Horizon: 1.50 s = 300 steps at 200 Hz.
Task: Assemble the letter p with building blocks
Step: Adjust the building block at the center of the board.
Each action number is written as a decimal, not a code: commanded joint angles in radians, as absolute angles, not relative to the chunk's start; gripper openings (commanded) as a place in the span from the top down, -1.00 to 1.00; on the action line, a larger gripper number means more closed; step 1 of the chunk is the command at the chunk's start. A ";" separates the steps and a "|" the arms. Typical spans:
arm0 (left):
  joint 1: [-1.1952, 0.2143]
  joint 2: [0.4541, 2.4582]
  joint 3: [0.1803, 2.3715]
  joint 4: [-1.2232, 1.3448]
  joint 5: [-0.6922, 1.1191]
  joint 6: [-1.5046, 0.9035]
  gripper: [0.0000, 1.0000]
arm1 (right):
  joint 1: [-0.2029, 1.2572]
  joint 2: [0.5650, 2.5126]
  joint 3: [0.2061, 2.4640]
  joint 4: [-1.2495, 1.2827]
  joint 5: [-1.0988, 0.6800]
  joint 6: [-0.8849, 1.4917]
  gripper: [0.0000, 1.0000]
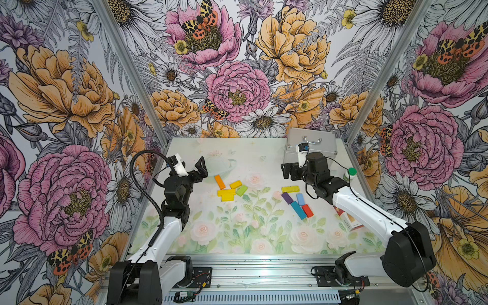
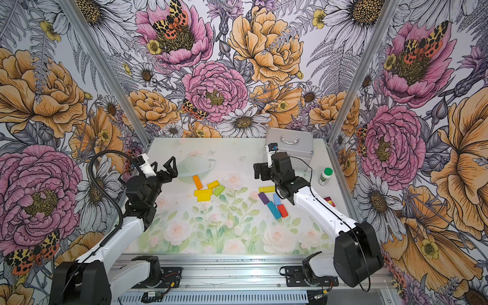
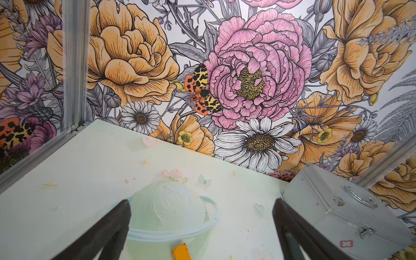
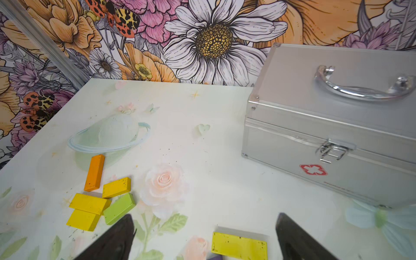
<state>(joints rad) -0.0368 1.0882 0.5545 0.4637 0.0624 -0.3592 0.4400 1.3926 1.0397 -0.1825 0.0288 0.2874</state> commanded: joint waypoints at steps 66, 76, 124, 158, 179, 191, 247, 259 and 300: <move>-0.056 1.315 0.933 -0.201 0.209 -0.458 -0.97 | 0.570 1.719 1.415 -0.391 0.043 0.128 -0.99; -0.062 1.338 0.941 -0.212 0.199 -0.449 -0.97 | 0.572 1.747 1.435 -0.391 0.023 0.123 -0.98; -0.077 1.443 0.984 -0.217 0.194 -0.415 -0.97 | 0.586 1.919 1.607 -0.466 -0.104 0.123 -0.82; -0.088 1.541 1.019 -0.214 0.242 -0.434 -0.97 | 0.600 2.051 1.760 -0.531 -0.137 0.128 -0.70; -0.087 1.572 1.005 -0.186 0.276 -0.455 -0.97 | 0.604 2.126 1.851 -0.576 -0.159 0.127 -0.63; -0.082 1.592 0.996 -0.160 0.326 -0.469 -0.97 | 0.606 2.162 1.893 -0.601 -0.160 0.130 -0.59; -0.103 1.710 1.058 -0.201 0.356 -0.472 -0.73 | 0.606 2.195 1.886 -0.602 -0.165 0.154 -0.56; -0.110 1.726 1.067 -0.217 0.339 -0.462 -0.71 | 0.606 2.194 1.878 -0.602 -0.164 0.152 -0.56; -0.145 1.785 1.115 -0.306 0.249 -0.415 -0.62 | 0.602 2.169 1.828 -0.601 -0.152 0.153 -0.54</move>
<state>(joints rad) -0.1169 1.7569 1.0668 -0.2352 0.3153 -0.4637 0.6018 2.1891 1.8645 -0.5941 -0.1520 0.1410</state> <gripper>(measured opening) 0.817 0.773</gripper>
